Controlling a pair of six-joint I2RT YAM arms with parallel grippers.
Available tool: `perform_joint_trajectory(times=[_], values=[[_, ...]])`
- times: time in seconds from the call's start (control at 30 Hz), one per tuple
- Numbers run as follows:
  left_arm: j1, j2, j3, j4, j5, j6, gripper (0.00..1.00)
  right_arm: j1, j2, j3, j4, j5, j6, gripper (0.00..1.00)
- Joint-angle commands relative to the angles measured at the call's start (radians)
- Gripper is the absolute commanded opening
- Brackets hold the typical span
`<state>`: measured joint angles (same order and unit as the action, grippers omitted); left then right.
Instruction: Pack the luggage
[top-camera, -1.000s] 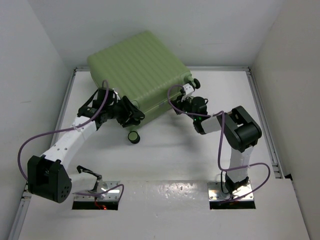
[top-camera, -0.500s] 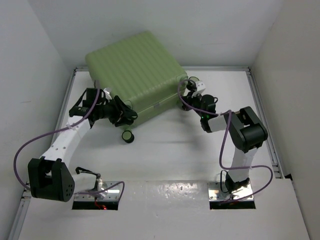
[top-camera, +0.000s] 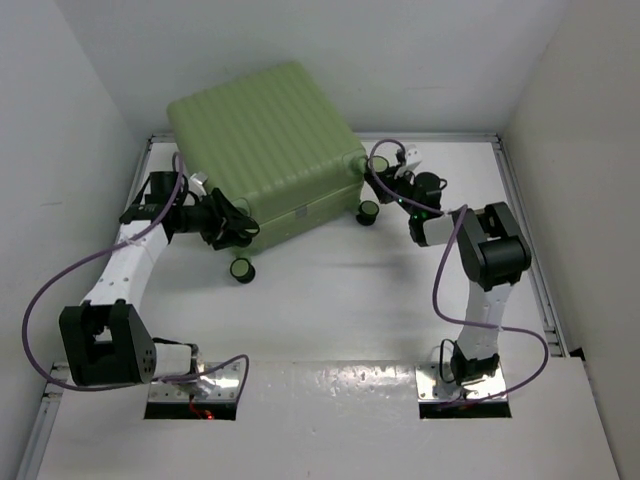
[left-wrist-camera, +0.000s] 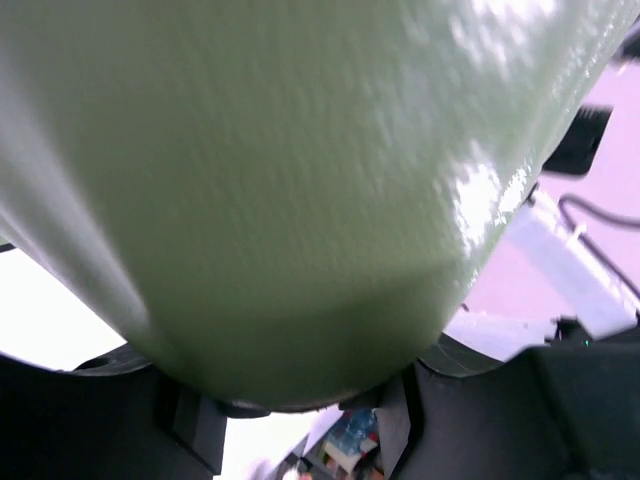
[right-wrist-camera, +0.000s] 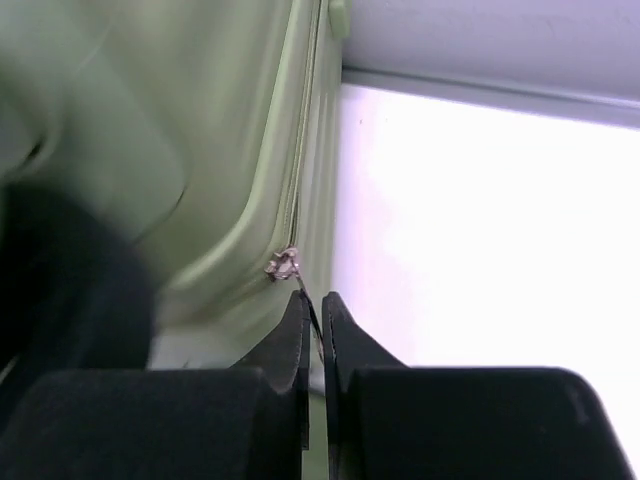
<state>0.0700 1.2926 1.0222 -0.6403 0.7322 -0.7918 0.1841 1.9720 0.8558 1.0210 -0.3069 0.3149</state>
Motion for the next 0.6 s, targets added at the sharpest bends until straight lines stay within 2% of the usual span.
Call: perform_joint_trajectory(times=[0.0,0.3,0.33,0.4,0.5,0.57], values=[[0.128,0.08,0.047,0.134,-0.338,0.134,0.0,-0.098,0.062,0.139,0.028,0.212,-0.059,0.0],[0.183,0.284,0.211,0.105,-0.376,0.347,0.0,-0.11,0.249,0.416,0.034,0.117,-0.046,0.0],[0.197,0.303,0.237,0.105,-0.367,0.356,0.0,-0.107,0.307,0.504,0.03,0.115,-0.048,0.0],[0.208,0.358,0.262,0.105,-0.358,0.382,0.0,-0.106,0.346,0.566,0.014,0.1,-0.031,0.0],[0.22,0.41,0.283,0.158,-0.307,0.422,0.0,-0.089,0.482,0.801,-0.025,0.095,-0.02,0.0],[0.229,0.428,0.283,0.194,-0.285,0.434,0.0,-0.069,0.578,0.868,-0.038,0.098,-0.011,0.0]])
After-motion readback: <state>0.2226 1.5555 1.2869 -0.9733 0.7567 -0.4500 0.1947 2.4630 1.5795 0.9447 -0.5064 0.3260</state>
